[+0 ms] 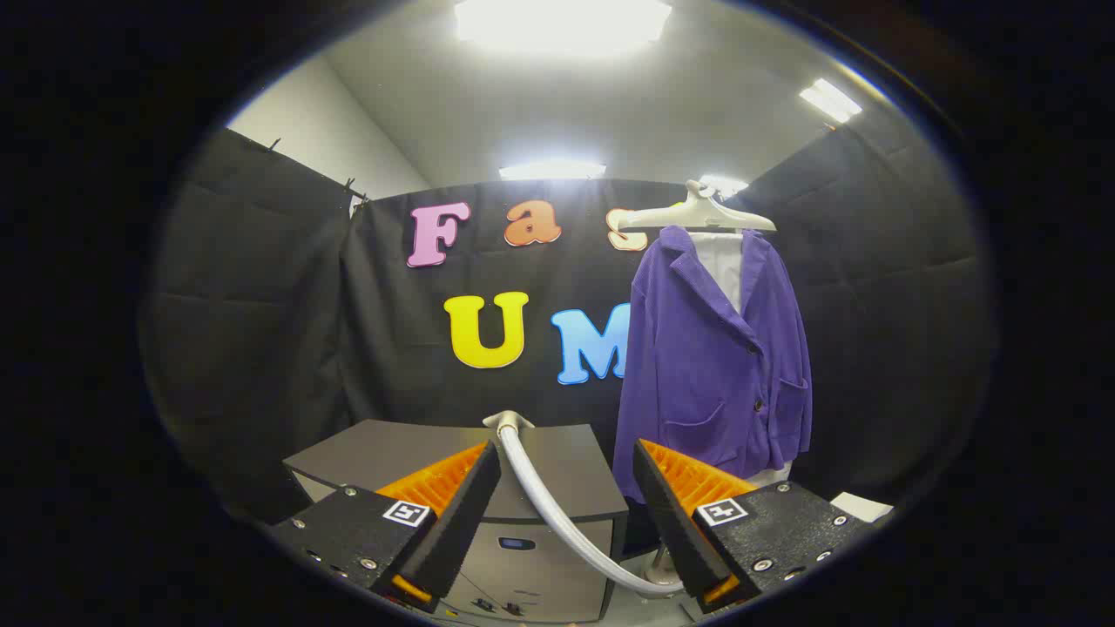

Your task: Iron the clothes twice with a garment steamer, once on the left side and once on the right side.

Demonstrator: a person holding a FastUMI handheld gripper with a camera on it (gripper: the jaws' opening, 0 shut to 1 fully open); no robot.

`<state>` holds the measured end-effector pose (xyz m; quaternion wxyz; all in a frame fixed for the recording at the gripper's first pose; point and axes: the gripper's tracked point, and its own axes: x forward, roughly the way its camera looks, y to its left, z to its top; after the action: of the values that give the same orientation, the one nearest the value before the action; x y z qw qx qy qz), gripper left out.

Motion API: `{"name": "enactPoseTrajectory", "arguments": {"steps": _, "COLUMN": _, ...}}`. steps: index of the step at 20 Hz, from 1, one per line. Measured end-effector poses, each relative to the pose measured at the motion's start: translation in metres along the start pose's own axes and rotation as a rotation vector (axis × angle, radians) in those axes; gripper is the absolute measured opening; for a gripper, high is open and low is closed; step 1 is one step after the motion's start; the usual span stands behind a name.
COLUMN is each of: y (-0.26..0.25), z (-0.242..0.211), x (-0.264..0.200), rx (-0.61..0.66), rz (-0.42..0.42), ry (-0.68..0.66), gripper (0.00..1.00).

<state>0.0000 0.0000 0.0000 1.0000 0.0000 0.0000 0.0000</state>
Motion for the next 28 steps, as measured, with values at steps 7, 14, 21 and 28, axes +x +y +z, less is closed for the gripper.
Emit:
{"name": "enactPoseTrajectory", "arguments": {"steps": 7, "y": -0.021, "z": -0.008, "x": 0.008, "rx": -0.041, "rz": -0.069, "ry": 0.021, "gripper": 0.95}}
{"name": "enactPoseTrajectory", "arguments": {"steps": 14, "y": -0.017, "z": -0.015, "x": 0.003, "rx": -0.076, "rz": -0.028, "ry": 0.050, "gripper": 0.95}}
{"name": "enactPoseTrajectory", "arguments": {"steps": 21, "y": -0.006, "z": 0.014, "x": -0.022, "rx": -0.067, "rz": 0.114, "ry": 0.041, "gripper": 0.95}}
{"name": "enactPoseTrajectory", "arguments": {"steps": 28, "y": -0.007, "z": 0.051, "x": -0.042, "rx": -0.060, "rz": 0.288, "ry": 0.053, "gripper": 0.95}}
